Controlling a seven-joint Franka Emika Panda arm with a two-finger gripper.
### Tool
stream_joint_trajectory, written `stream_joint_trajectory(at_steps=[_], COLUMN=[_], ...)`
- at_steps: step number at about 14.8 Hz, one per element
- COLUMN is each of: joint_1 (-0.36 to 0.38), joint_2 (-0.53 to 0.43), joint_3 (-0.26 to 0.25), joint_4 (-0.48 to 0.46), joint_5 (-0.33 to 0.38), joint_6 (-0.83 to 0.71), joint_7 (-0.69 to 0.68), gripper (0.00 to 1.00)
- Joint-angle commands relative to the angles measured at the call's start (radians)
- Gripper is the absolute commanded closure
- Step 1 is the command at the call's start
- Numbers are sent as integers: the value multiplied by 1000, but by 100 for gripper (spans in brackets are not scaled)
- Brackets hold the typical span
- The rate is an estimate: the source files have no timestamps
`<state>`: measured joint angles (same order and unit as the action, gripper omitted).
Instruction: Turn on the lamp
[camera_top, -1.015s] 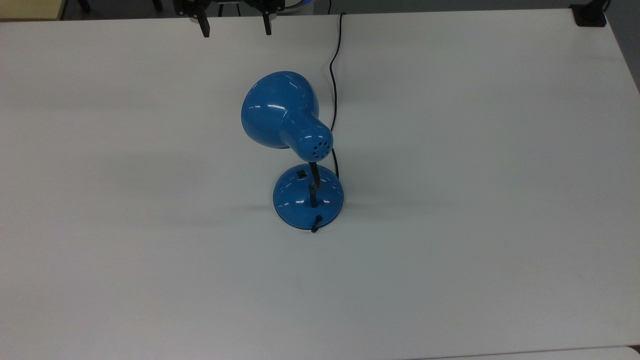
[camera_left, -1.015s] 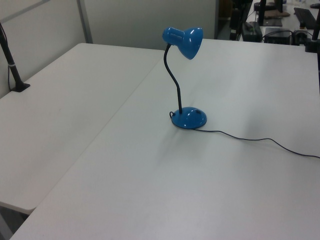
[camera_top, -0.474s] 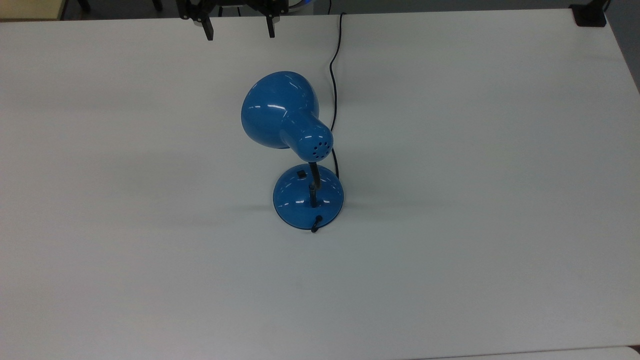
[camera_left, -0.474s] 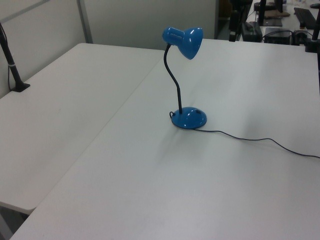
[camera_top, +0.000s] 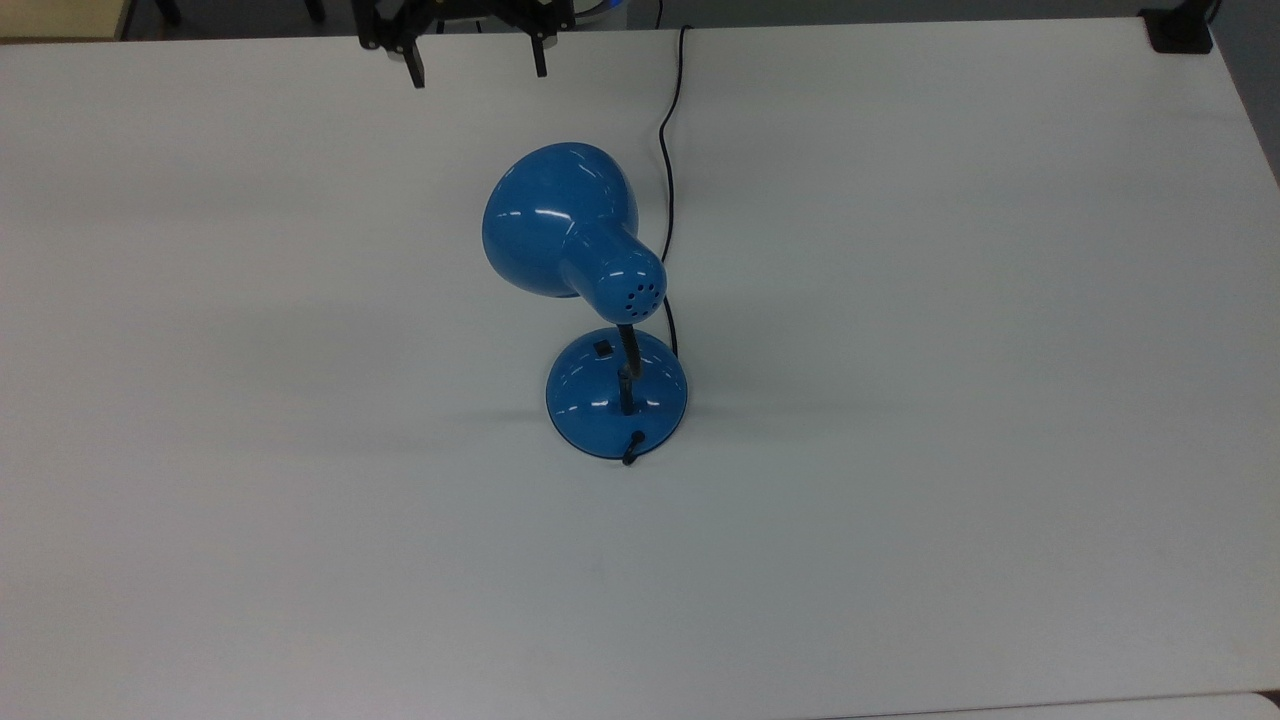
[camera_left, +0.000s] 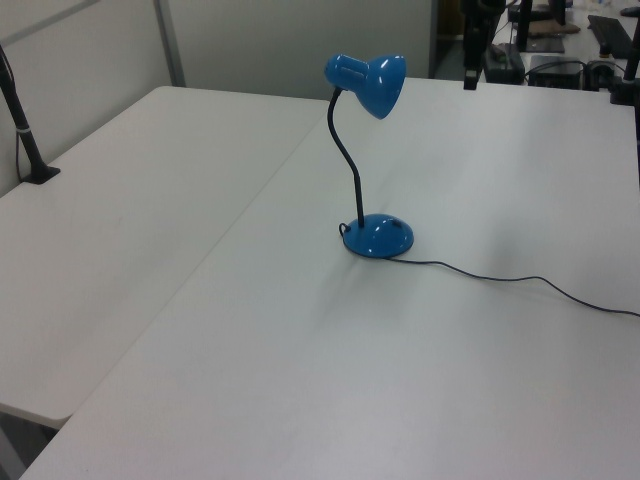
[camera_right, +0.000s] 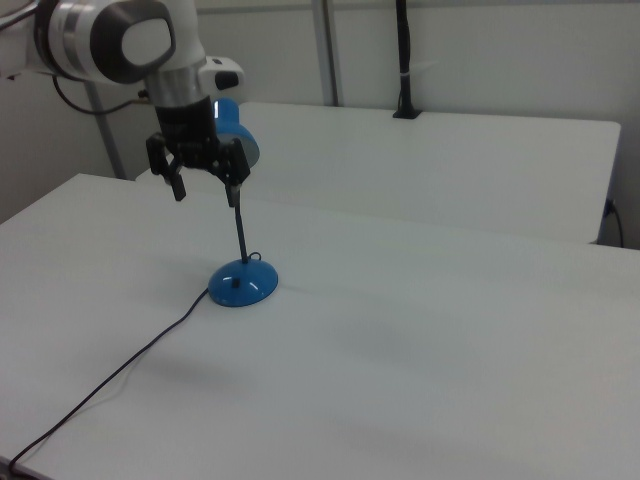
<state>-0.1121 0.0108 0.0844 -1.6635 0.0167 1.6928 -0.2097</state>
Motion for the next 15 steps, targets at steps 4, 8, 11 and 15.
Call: stream_joint_trajectory(at_steps=[4, 8, 11, 15], joint_1=[14, 17, 28, 40], joint_2=[40, 43, 72, 81], joint_3=[17, 17, 18, 37], joint_4=[-77, -194, -199, -312], joint_5=[-57, -40, 29, 39], joint_6=[56, 217, 280, 506], joint_7=[-152, -91, 33, 108], gripper=[0, 43, 90, 100])
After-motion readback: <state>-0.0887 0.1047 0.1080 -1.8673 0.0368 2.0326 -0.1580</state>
